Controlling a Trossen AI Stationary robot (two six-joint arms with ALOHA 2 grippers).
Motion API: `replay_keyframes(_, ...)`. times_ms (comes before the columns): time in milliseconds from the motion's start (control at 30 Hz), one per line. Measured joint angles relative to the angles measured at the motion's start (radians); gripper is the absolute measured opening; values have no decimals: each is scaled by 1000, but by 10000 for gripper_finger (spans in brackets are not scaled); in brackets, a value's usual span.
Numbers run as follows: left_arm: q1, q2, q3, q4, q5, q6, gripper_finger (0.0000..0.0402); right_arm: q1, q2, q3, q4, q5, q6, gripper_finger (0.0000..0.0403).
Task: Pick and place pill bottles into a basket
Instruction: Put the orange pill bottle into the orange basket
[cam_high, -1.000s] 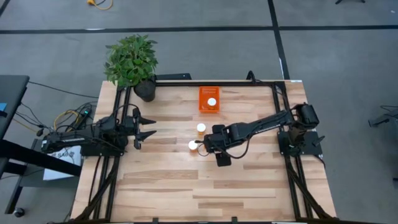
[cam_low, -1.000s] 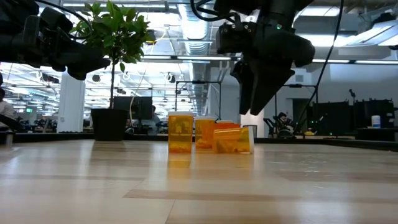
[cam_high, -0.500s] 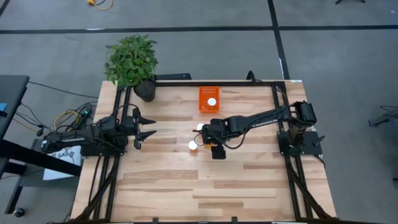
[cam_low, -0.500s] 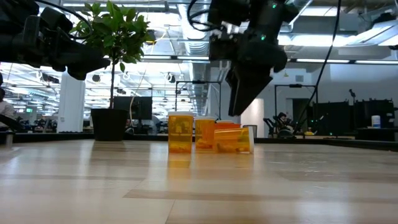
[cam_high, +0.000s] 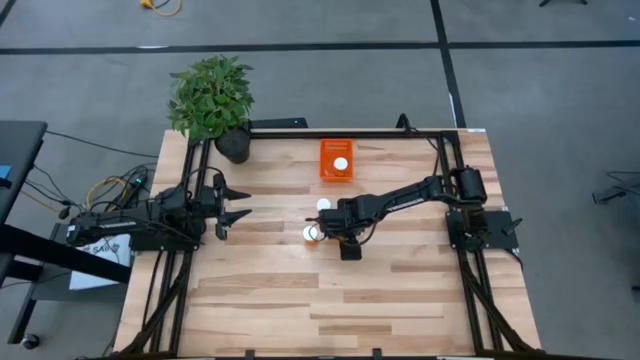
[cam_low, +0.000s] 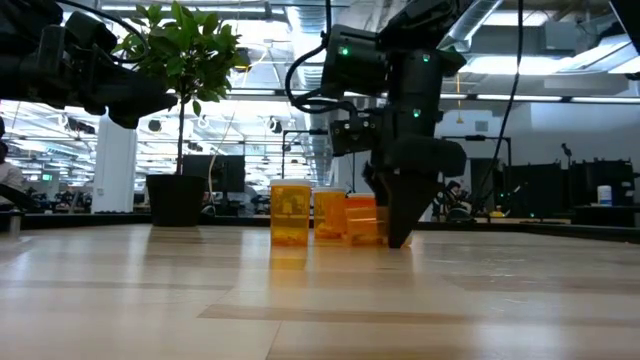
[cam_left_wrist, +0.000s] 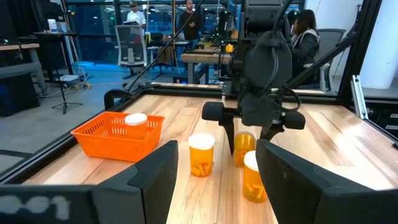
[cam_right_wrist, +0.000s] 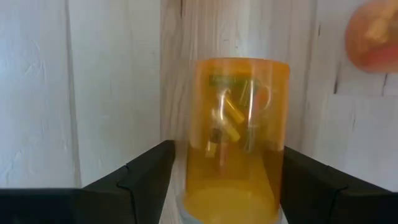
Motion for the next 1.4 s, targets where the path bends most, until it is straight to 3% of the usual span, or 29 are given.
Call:
replay_keyframes(267, 0, 0, 0, 0, 0, 0, 209, 0, -45, -9, -21, 8, 7, 236)
replay_keyframes(667, 0, 0, 0, 0, 0, 0, 209, 0, -76, -6, -51, 7, -2, 153)
replay_keyframes(1133, 0, 0, 0, 0, 0, 0, 209, -8, -76, 123, -237, 69, -21, 156)
replay_keyframes(1400, 0, 0, 0, 0, 0, 0, 209, -40, -76, 273, -441, 194, -67, 160)
